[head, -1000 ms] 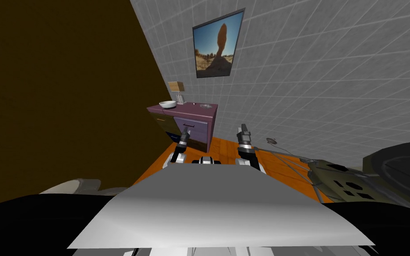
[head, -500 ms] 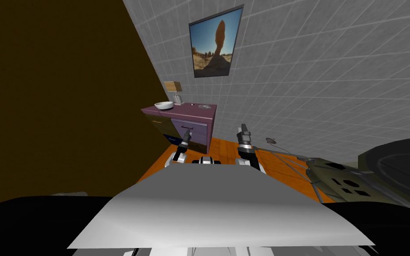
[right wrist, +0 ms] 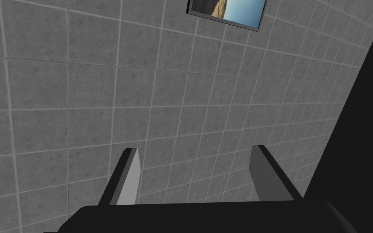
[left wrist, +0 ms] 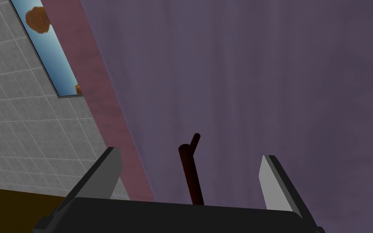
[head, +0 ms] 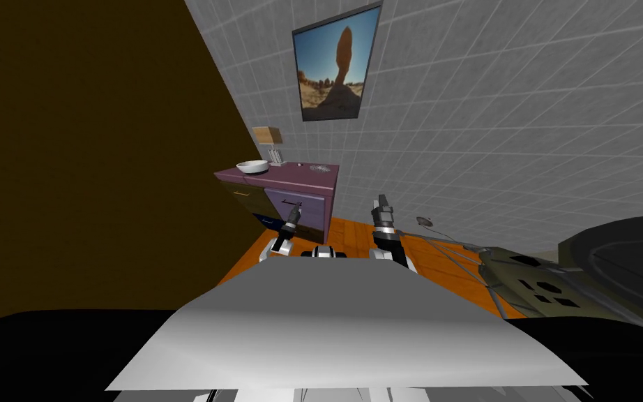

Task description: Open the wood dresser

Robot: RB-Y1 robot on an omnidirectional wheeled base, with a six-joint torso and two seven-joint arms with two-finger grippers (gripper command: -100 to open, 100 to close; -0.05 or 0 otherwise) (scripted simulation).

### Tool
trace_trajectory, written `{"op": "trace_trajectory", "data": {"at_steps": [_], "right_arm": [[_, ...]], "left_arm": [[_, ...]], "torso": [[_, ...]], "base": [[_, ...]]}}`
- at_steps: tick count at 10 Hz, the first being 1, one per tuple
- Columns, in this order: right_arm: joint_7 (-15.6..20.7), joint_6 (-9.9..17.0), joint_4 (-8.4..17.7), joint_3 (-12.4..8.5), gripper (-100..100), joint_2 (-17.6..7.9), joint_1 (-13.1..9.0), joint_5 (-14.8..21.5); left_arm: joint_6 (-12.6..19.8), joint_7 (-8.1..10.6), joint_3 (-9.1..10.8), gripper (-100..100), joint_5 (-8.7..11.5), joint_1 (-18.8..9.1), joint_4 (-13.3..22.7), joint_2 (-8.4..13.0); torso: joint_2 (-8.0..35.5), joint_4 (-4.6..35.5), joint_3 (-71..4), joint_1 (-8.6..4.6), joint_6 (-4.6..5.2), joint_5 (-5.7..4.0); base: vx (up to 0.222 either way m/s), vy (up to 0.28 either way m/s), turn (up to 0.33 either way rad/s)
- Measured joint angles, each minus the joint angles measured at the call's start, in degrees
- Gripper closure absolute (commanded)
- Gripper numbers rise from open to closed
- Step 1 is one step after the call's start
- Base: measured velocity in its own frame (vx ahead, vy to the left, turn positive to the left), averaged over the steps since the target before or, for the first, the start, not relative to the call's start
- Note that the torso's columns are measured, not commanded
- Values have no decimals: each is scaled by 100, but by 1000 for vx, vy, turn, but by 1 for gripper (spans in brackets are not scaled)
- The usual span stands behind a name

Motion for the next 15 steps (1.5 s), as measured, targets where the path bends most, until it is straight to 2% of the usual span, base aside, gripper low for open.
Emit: {"op": "trace_trajectory", "data": {"at_steps": [1, 6, 7, 12, 14, 15], "right_arm": [[0, 0, 0, 0, 0, 0, 0, 0], [0, 1, 0, 0, 0, 0, -4, 0], [0, 0, 0, 0, 0, 0, -2, 0], [0, 0, 0, 0, 0, 0, 0, 0], [0, 0, 0, 0, 0, 0, 0, 0], [0, 0, 0, 0, 0, 0, -1, 0]], "left_arm": [[28, 3, 1, 100, 1, -2, -16, 1], [57, 42, -59, 100, 7, 153, -244, 91], [60, 45, -61, -100, 8, 160, -251, 94], [323, 35, -10, -100, -15, 14, -232, 162], [488, 61, 3, -100, -2, 34, -439, 215], [511, 63, 3, 100, -1, 34, -453, 216]], "torso": [[6, -1, 2, 8, -1, 2], [4, 0, 2, 16, 0, 5], [-31, -9, -18, 4, 1, 2], [38, 8, 21, 23, -1, 7], [10, 2, 6, 5, 0, 1], [16, 2, 7, 16, 0, 4]], "base": [[7, -3, 1], [-151, 31, 28], [65, -19, -56], [129, -31, -23], [86, -35, -3], [-78, 31, 8]]}}
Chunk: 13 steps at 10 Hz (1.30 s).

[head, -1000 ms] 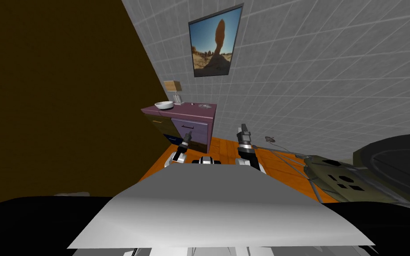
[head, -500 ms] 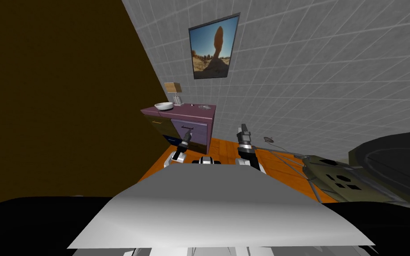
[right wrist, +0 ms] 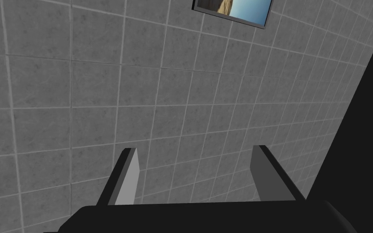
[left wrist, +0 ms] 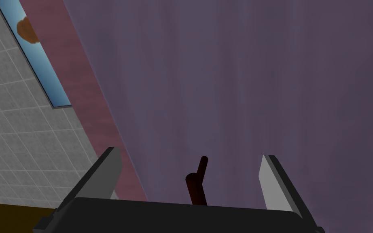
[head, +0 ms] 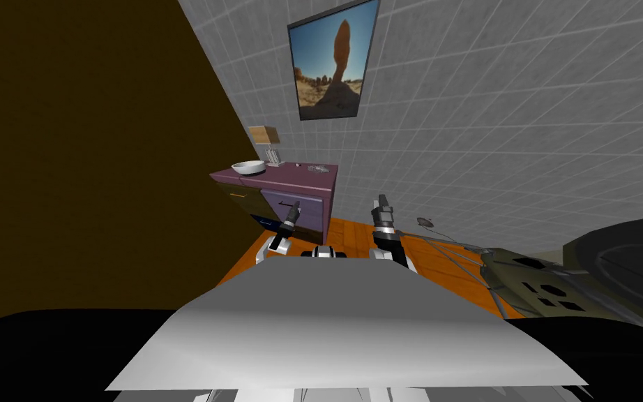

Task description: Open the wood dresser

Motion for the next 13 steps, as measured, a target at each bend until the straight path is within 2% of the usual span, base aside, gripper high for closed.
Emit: {"op": "trace_trajectory", "data": {"at_steps": [2, 6, 7, 11, 12, 13], "right_arm": [[0, 0, 1, 0, 0, 0, -1, 0], [0, 1, 0, 0, 0, 0, -3, 0], [0, 1, 1, 0, 0, 0, -2, 0], [0, 1, 1, 0, 0, 0, -3, 0], [0, 1, 1, 0, 0, 0, -2, 0], [0, 0, 0, 0, 0, 0, -1, 0]], "left_arm": [[-80, -16, -14, 100, -9, -24, 117, -38], [63, 37, -92, 100, 2, 185, -217, 100], [84, 42, -106, 100, 2, 207, -207, 106], [19, 59, -177, 100, -4, 412, -413, 192], [21, 61, -186, -100, -5, 435, -395, 197], [121, 78, -186, -100, 8, 481, -544, 242]], "torso": [[10, 8, 9, 8, -4, 2], [31, 33, 16, 5, -13, -10], [-5, 26, -3, -7, -8, -12], [29, 28, 16, -3, -8, -9], [-9, 22, -5, -18, -2, -14], [-42, 1, -26, -21, -1, -11]], "base": [[-78, 20, 13], [-149, 30, 28], [-136, 26, 51], [-170, 40, 33], [-3, 1, 24], [16, -6, 23]]}}
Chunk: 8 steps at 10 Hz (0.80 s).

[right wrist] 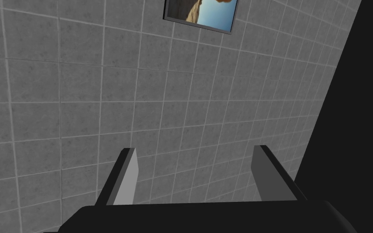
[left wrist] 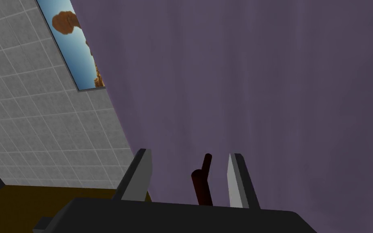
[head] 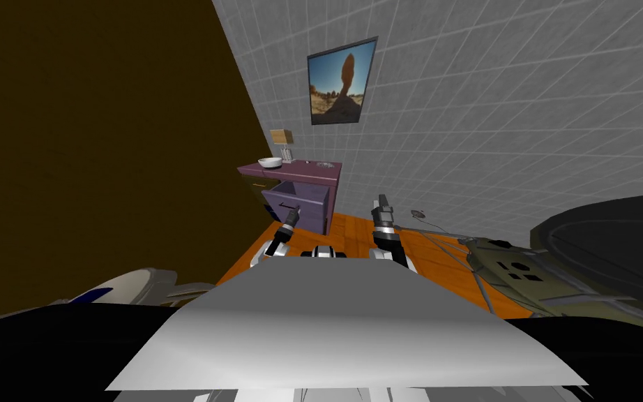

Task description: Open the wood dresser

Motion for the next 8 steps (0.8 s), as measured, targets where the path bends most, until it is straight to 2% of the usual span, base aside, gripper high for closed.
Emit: {"op": "trace_trajectory", "data": {"at_steps": [3, 8], "right_arm": [[0, 0, 0, 0, 0, 0, 1, 0], [0, 0, 0, 0, 0, 0, 1, 0]], "left_arm": [[172, 70, 23, -100, 47, 136, -344, 139], [719, 158, 18, -100, 104, 348, -1143, 333]], "torso": [[17, -3, 12, 19, 3, 10], [37, 7, 22, 15, 0, 6]], "base": [[33, -6, 20], [27, -8, 22]]}}
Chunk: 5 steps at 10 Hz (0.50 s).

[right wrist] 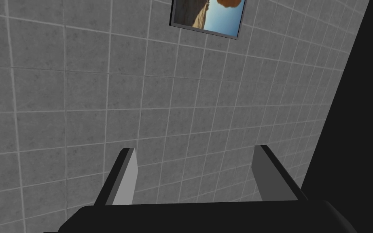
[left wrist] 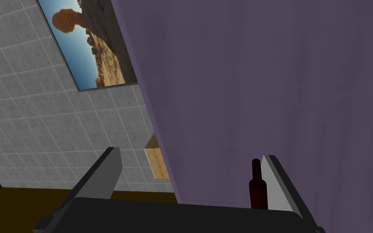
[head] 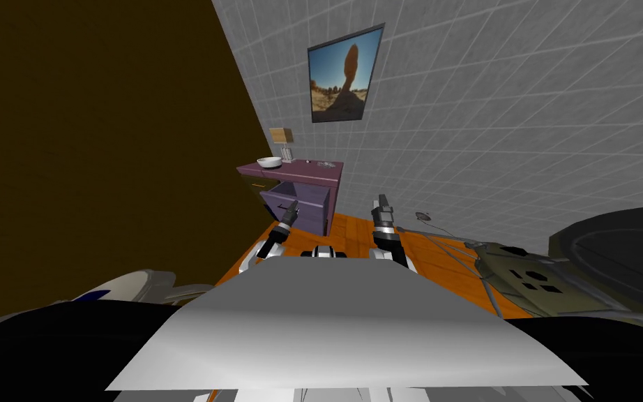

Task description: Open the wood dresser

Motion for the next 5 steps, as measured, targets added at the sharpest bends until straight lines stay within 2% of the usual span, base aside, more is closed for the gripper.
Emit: {"op": "trace_trajectory", "data": {"at_steps": [1, 2, 5], "right_arm": [[0, 0, 0, 0, 0, 0, 0, 0], [0, 0, 0, 0, 0, 0, 0, 0], [0, 0, 0, 0, 0, 0, -1, 0]], "left_arm": [[99, 12, -14, -100, 3, 48, -114, 23], [119, 14, -17, 0, 3, 53, -123, 24], [129, 14, -17, 0, 3, 63, -107, 26]], "torso": [[9, 10, 4, -6, 2, -5], [11, 4, 8, -4, 2, -2], [-1, -5, 1, -1, 2, 2]], "base": [[13, -2, 5], [0, 0, 0], [0, 0, 0]]}}
